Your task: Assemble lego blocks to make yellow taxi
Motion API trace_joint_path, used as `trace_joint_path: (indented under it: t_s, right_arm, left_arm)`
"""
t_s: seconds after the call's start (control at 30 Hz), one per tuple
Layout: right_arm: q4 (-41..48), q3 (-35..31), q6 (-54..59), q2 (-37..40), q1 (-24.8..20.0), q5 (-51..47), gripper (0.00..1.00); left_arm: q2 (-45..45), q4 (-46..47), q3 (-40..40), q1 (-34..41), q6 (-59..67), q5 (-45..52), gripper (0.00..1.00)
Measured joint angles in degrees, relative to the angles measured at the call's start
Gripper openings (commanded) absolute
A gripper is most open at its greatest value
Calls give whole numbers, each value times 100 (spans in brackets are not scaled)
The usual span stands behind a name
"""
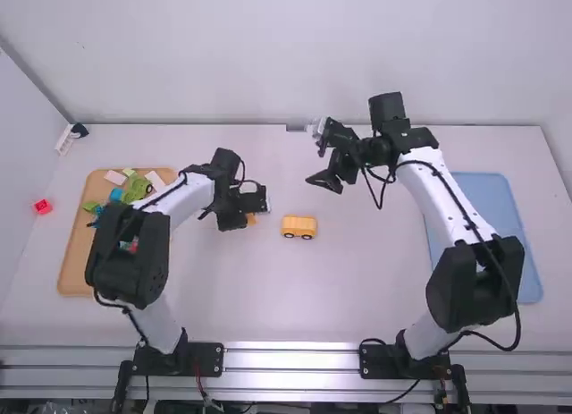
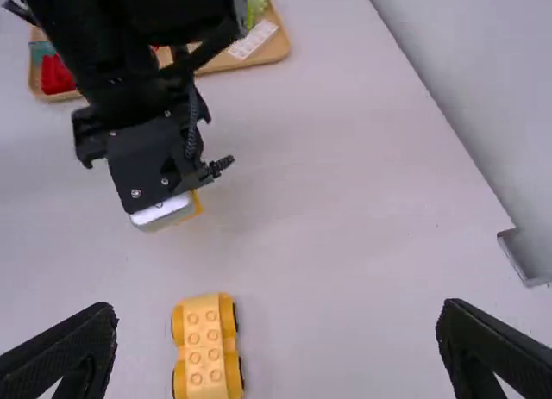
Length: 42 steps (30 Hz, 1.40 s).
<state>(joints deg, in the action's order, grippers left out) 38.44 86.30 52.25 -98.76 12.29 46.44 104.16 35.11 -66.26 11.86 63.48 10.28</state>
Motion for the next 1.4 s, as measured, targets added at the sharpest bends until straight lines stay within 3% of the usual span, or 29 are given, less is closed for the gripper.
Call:
trace_joint_path:
  t_s: [0.27,0.33,0.4,0.43,0.47,0.53,0.57,0.6,0.87,0.97,1.17,1.4]
  right_arm:
    - [243,0,90,-2,-201,212,99]
    - [273,0,90,-2,-201,234,99]
    - [271,0,90,0,-195,245,99]
    - [271,0,90,-2,-195,247,99]
    - [273,0,90,0,-197,247,99]
    - [269,0,90,0,-197,245,99]
    - [267,-2,94,-2,-195,243,99]
    - [262,0,92,-2,-197,245,99]
    - [81,0,74,-2,-197,138,99]
    - [109,0,81,-2,-197,52,99]
    - [179,0,74,-2,-197,-37,99]
    - [-20,0,85,-2,-195,-55,99]
  left_arm:
    - [332,-380,0,284,254,-4,2]
    - [483,-332,0,369,289,-48,6]
    - [560,-286,0,411,326,-87,32]
    - [557,-291,0,413,326,-90,33]
    - [560,-348,0,411,361,-85,52]
    - [560,-400,0,411,367,-79,76]
    - [560,-398,0,411,367,-74,82]
    - [560,-411,0,411,382,-50,98]
    - [557,-579,0,334,365,153,99]
    - [533,-577,0,63,439,809,99]
    - [385,-848,275,-1209,1329,3018,99]
    - [367,-1615,1080,-1768,1832,4081,99]
